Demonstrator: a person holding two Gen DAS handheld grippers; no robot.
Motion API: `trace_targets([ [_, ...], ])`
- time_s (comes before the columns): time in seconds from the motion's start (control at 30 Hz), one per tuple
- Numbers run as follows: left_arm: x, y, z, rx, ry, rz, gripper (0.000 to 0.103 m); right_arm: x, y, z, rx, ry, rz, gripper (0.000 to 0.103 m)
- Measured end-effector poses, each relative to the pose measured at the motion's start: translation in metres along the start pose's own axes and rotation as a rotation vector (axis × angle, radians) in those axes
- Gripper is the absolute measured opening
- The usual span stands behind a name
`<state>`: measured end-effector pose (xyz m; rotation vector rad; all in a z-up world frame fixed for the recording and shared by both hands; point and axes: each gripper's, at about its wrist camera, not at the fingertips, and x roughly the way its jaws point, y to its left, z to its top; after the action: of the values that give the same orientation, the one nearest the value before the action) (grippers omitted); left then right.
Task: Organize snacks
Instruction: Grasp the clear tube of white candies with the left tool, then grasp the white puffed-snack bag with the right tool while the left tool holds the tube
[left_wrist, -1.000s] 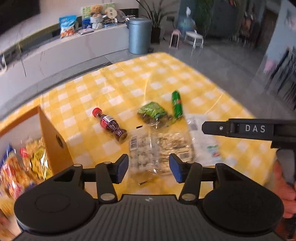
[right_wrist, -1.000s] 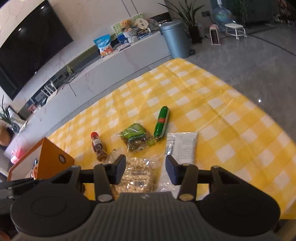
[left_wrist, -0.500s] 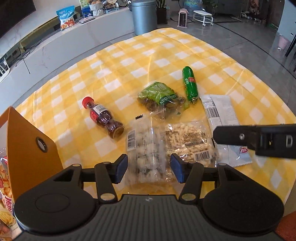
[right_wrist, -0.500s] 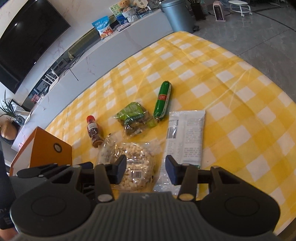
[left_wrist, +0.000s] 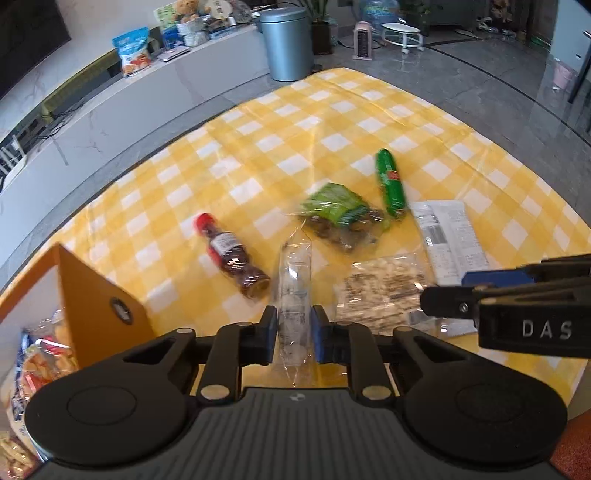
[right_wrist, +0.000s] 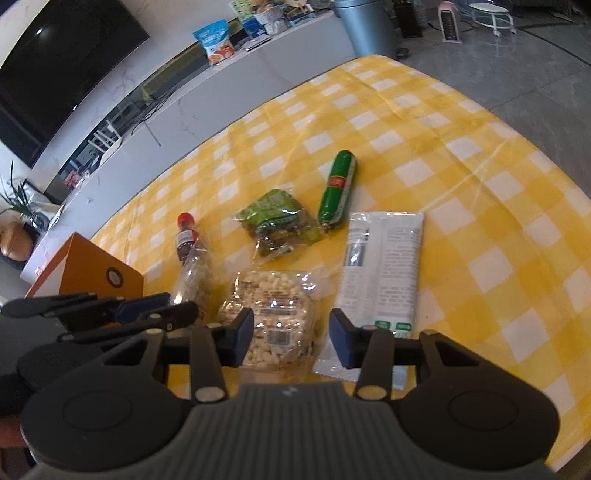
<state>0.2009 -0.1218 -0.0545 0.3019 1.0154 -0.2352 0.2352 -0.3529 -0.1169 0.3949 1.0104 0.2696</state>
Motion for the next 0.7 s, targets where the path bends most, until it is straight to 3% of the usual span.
trace_targets([
  [0.17, 0.010, 0.005, -0.002, 0.031, 0.032, 0.029, 0.023, 0.011, 0.004, 0.005, -0.026, 0.018, -0.010, 0.041],
  [0.37, 0.015, 0.004, -0.007, -0.005, 0.023, -0.005, 0.020, 0.024, 0.004, 0.010, -0.026, 0.051, -0.028, 0.042],
  [0.53, 0.009, 0.010, -0.014, -0.088, 0.010, -0.130, 0.019, 0.036, 0.001, 0.010, -0.009, 0.096, -0.024, 0.041],
  [0.7, 0.007, 0.006, -0.015, -0.095, -0.003, -0.131, 0.019, 0.042, 0.003, 0.008, 0.018, 0.127, 0.014, 0.040],
])
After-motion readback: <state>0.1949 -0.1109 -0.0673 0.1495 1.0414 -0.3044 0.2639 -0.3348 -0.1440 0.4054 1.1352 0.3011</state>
